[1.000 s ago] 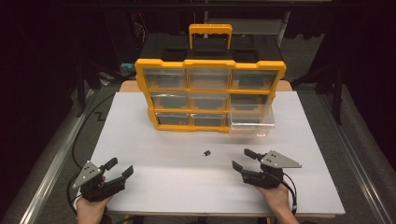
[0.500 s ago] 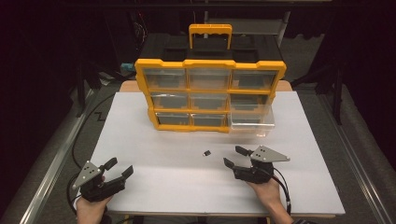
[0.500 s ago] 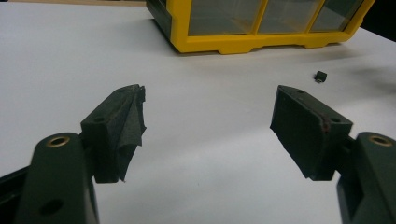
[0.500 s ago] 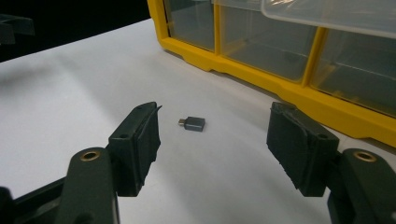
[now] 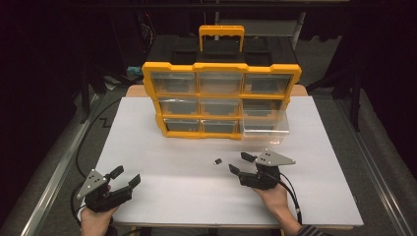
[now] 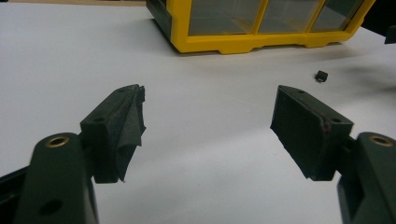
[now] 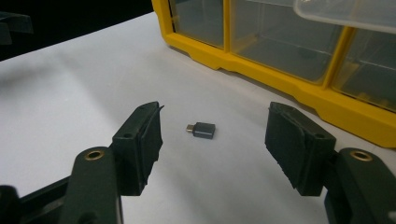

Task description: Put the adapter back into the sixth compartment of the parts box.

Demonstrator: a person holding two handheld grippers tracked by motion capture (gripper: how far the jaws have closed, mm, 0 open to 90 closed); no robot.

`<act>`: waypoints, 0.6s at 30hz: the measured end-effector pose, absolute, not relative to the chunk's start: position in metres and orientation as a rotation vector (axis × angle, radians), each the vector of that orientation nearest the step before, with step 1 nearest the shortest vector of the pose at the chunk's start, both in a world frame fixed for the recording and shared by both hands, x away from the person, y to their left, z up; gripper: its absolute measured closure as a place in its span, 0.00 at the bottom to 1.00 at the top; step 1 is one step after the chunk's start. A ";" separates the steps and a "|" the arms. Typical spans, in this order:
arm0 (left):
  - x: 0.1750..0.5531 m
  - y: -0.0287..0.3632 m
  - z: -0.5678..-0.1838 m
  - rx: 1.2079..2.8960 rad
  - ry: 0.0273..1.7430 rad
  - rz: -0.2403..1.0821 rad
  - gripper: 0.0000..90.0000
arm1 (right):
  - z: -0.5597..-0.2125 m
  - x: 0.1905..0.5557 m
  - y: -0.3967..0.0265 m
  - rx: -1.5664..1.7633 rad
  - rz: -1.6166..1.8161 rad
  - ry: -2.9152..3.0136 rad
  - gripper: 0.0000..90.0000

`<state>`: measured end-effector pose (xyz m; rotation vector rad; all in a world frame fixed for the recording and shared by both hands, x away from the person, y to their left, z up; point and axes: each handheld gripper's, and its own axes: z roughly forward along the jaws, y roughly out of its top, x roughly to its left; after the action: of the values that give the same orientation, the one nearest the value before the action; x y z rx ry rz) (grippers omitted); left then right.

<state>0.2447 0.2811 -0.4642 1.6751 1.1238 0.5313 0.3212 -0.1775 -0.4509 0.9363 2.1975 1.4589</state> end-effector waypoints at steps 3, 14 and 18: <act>0.245 0.281 -0.464 1.676 1.123 0.533 0.29 | -0.450 0.323 -0.175 0.947 1.451 2.216 0.41; 0.245 0.281 -0.464 1.669 1.129 0.523 0.29 | -0.443 0.333 -0.160 0.966 1.355 2.344 0.42; 0.245 0.281 -0.464 1.668 1.131 0.522 0.29 | -0.440 0.337 -0.154 0.980 1.290 2.425 0.47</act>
<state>0.2446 0.2814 -0.4642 1.6683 1.1306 0.5216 0.3368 -0.1542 -0.4402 0.9804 2.4248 1.2901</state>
